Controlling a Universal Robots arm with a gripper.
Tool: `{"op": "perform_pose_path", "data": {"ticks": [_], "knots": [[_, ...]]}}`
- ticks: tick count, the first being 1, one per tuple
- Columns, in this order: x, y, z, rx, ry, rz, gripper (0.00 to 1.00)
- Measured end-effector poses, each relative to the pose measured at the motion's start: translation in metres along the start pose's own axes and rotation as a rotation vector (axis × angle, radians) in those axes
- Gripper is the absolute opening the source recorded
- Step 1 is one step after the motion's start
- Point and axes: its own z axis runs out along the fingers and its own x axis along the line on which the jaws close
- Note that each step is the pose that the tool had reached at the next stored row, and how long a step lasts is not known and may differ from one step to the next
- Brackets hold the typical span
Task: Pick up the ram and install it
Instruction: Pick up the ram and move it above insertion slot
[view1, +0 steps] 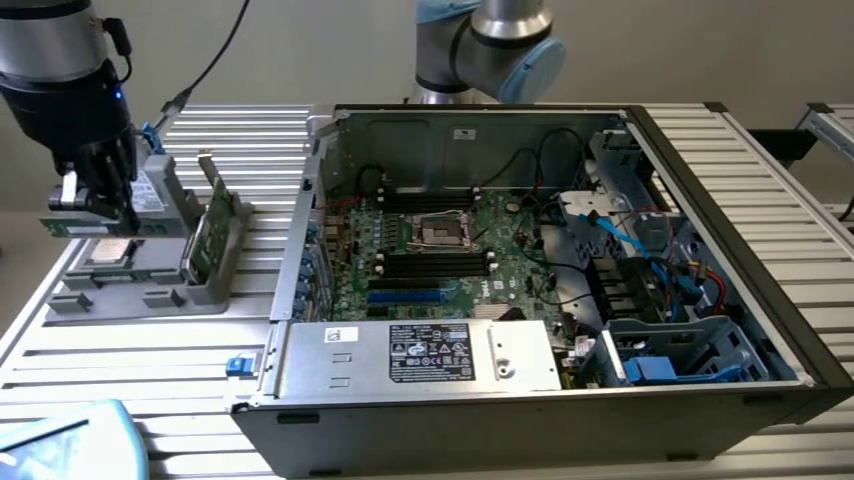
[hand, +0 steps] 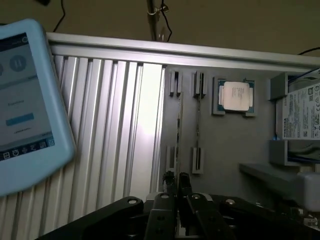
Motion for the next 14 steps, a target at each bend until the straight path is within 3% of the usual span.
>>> {"op": "perform_pose_path", "data": {"ticks": [7, 14], "knots": [[0.002, -0.0163, -0.0265, -0.0123, -0.0004, -0.004, 0.14], [0.004, -0.0349, -0.0527, -0.0207, -0.0015, -0.008, 0.14]]}}
